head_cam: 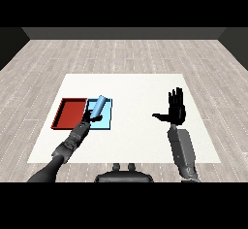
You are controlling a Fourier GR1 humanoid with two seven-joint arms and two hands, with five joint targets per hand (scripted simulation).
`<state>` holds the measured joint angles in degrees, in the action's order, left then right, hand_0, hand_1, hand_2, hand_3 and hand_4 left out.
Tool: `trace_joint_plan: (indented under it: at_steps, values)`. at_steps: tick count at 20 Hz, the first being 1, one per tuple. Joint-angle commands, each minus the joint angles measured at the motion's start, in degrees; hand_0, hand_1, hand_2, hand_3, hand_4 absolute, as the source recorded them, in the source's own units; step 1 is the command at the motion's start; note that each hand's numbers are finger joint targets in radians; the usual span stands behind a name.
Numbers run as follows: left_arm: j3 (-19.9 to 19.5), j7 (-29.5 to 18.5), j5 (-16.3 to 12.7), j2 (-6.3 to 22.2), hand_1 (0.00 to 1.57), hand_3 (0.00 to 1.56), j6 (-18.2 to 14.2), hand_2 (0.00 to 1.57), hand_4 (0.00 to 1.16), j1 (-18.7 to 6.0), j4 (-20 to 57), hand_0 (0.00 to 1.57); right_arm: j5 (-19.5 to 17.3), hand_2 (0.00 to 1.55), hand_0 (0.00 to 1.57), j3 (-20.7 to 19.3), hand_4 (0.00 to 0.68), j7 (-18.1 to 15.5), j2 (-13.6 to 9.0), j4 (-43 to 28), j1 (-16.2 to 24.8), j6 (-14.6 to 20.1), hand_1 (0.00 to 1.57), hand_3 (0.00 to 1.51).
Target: Pick the blue can and put it in the blue box
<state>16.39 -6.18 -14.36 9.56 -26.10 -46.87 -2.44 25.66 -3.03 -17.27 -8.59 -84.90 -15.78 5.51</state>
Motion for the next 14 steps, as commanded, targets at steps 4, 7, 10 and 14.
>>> trace_joint_plan:
  at_steps: [4, 7, 10, 14]
  values:
    - [-1.2, -3.2, 0.1, -0.9, 0.00, 0.00, -11.0, 0.00, 0.00, -0.9, -0.2, 0.00, 1.2, 0.00, 0.00, -1.2, 0.000, -0.7, -0.1, 1.7, -1.7, -1.9, 0.00, 0.00]
    - [-3.4, -8.4, -1.5, -1.2, 0.00, 0.00, -13.5, 0.00, 0.00, 1.8, -1.9, 0.00, 0.4, 0.00, 0.00, 0.1, 0.000, -3.9, 1.6, 1.5, 1.1, -3.2, 0.00, 0.00]
    - [-5.4, -12.7, -2.8, 0.1, 0.00, 0.00, -15.7, 0.00, 0.00, 0.1, -4.4, 0.00, 1.0, 0.00, 0.00, 0.0, 0.000, -4.0, 1.2, -0.2, 3.2, -4.2, 0.00, 0.00]
    - [-8.8, -24.4, -5.9, -1.3, 0.00, 0.00, -10.9, 0.00, 0.00, 0.1, -14.9, 0.00, 0.9, 0.00, 0.00, 0.8, 0.000, -1.4, 1.0, -2.2, 1.2, -3.2, 0.00, 0.00]
